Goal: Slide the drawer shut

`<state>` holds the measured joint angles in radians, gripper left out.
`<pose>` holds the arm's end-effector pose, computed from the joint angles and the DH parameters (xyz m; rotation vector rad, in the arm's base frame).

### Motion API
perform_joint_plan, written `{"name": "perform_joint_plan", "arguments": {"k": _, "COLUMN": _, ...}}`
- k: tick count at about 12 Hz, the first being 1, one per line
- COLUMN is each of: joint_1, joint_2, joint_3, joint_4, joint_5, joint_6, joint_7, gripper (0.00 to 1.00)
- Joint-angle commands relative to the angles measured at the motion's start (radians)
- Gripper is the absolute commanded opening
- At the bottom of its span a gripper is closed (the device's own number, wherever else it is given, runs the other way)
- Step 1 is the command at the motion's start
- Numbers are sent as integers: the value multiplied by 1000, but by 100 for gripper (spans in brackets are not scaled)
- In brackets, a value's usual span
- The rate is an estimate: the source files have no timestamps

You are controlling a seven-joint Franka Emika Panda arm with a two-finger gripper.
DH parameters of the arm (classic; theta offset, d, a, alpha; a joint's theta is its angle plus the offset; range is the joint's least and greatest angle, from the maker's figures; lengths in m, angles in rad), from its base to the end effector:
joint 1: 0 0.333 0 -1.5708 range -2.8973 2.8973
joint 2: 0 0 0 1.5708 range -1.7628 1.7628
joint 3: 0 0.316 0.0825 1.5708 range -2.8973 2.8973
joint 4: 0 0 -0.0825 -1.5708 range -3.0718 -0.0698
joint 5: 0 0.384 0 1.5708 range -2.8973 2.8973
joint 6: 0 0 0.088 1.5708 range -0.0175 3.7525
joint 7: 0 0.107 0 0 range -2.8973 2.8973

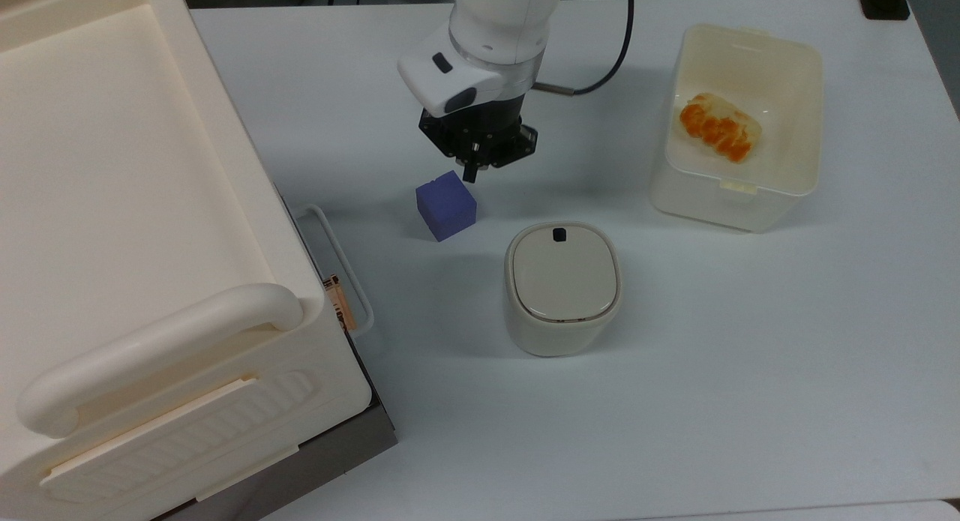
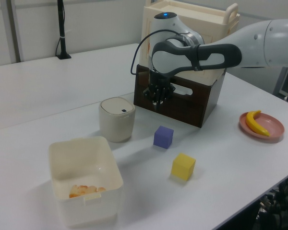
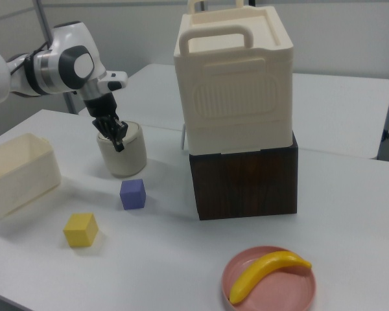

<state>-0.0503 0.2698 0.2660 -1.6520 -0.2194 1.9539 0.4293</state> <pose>0.6346 0.1088 0.4629 3.0162 -0.2212 0.1267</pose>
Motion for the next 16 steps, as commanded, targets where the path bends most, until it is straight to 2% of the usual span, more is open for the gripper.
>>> {"name": "perform_joint_plan", "arguments": {"k": 1, "joint_1": -2, "joint_2": -99, "joint_3": 13, "joint_4": -5, "joint_5": 84, "joint_6": -130, "joint_7": -248, "gripper": 11}}
{"name": "perform_joint_plan", "arguments": {"k": 2, "joint_1": 0, "joint_2": -130, "joint_3": 15, "joint_4": -2, "joint_5": 103, "joint_6": -179, "joint_7": -279, "gripper": 16}}
{"name": "perform_joint_plan", "arguments": {"k": 3, "joint_1": 1, "joint_2": -148, "joint_3": 18, "joint_4": 12, "joint_5": 109, "joint_6": -225, "joint_7": -305, "gripper": 28}}
{"name": "perform_joint_plan", "arguments": {"k": 6, "joint_1": 0, "joint_2": -178, "joint_3": 32, "joint_4": 21, "joint_5": 109, "joint_6": -289, "joint_7": -394, "gripper": 48}}
{"name": "perform_joint_plan", "arguments": {"k": 10, "joint_1": 0, "joint_2": -213, "joint_3": 33, "joint_4": 21, "joint_5": 109, "joint_6": -315, "joint_7": -460, "gripper": 59}}
{"name": "perform_joint_plan", "arguments": {"k": 13, "joint_1": -5, "joint_2": -241, "joint_3": 33, "joint_4": 21, "joint_5": 107, "joint_6": -332, "joint_7": -535, "gripper": 85}}
{"name": "perform_joint_plan", "arguments": {"k": 14, "joint_1": -6, "joint_2": -253, "joint_3": 33, "joint_4": 20, "joint_5": 107, "joint_6": -334, "joint_7": -552, "gripper": 100}}
{"name": "perform_joint_plan", "arguments": {"k": 16, "joint_1": -11, "joint_2": -273, "joint_3": 33, "joint_4": 20, "joint_5": 107, "joint_6": -335, "joint_7": -552, "gripper": 100}}
